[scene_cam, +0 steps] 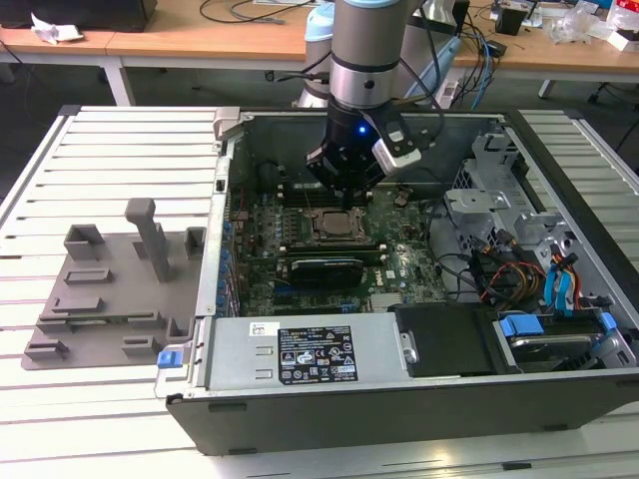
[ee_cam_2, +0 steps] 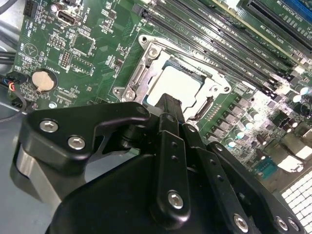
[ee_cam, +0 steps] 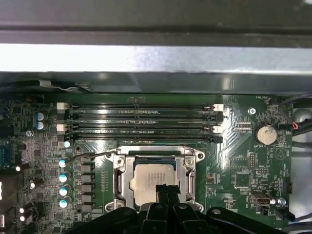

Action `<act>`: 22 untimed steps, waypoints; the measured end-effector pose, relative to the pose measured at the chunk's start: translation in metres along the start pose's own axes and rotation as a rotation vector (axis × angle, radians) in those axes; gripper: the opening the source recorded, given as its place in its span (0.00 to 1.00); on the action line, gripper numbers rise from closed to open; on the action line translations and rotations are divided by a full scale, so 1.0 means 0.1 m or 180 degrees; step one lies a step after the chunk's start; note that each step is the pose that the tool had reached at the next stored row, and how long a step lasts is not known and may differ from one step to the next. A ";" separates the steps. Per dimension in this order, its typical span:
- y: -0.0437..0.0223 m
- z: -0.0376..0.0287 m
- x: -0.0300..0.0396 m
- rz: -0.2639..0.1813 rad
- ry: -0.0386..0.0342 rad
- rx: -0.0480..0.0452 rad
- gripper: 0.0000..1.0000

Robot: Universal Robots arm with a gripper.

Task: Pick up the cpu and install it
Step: 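Install the first cpu locking lever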

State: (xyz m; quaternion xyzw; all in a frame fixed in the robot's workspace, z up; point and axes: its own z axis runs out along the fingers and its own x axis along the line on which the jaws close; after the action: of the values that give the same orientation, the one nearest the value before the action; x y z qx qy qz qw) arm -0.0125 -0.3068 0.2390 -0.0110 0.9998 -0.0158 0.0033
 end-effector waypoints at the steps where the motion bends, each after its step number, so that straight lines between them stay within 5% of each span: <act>1: 0.000 0.001 0.000 -0.0053 -0.0002 -0.0001 0.11; 3: 0.000 0.000 0.000 -0.0209 -0.0006 -0.0001 0.11; 10: 0.000 -0.007 0.000 -0.0214 -0.0006 0.0003 0.11; 22: -0.004 -0.126 0.000 -0.0214 -0.0006 0.0007 0.11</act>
State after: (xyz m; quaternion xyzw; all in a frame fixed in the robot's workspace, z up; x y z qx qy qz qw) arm -0.0125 -0.3068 0.2516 -0.0447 0.9989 -0.0170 0.0037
